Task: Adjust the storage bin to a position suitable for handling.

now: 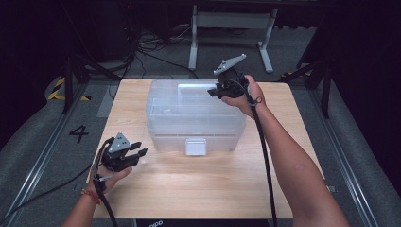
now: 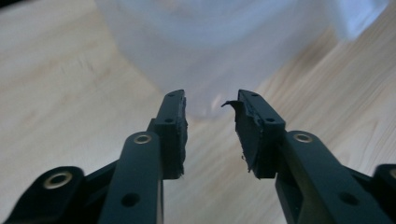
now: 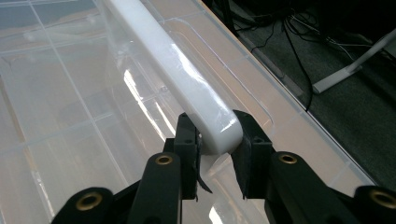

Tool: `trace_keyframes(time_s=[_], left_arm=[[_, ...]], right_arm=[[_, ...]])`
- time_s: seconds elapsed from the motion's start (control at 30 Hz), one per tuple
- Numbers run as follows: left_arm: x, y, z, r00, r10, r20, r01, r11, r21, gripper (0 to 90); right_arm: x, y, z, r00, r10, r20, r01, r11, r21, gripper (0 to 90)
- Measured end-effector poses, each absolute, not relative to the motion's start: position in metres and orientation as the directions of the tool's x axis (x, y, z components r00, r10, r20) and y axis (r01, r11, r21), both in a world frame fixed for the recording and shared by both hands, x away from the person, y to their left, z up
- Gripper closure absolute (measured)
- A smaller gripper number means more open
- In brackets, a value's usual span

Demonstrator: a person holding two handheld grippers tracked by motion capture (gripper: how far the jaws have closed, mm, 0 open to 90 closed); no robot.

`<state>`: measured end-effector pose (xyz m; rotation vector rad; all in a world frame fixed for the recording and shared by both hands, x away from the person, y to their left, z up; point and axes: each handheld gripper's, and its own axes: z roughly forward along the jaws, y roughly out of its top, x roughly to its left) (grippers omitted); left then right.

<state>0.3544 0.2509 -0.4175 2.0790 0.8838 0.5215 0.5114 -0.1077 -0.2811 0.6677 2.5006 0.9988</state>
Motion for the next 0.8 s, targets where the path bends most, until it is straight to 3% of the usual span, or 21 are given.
trace_keyframes(time_s=[0.33,0.6,0.8], left_arm=[[0.365,0.238,-0.398,0.666,0.743,0.069,0.355,-0.397,0.846,82.2],[0.374,0.235,-0.399,0.65,0.756,0.076,0.349,-0.385,0.854,84.4],[0.378,0.238,-0.403,0.629,0.776,0.032,0.352,-0.321,0.879,86.0]], right_arm=[[0.516,-0.108,-0.277,-0.814,0.562,-0.147,0.299,0.621,0.724,73.0],[0.515,-0.108,-0.277,-0.81,0.566,-0.153,0.297,0.622,0.725,72.9],[0.514,-0.109,-0.277,-0.809,0.568,-0.152,0.297,0.618,0.728,72.9]])
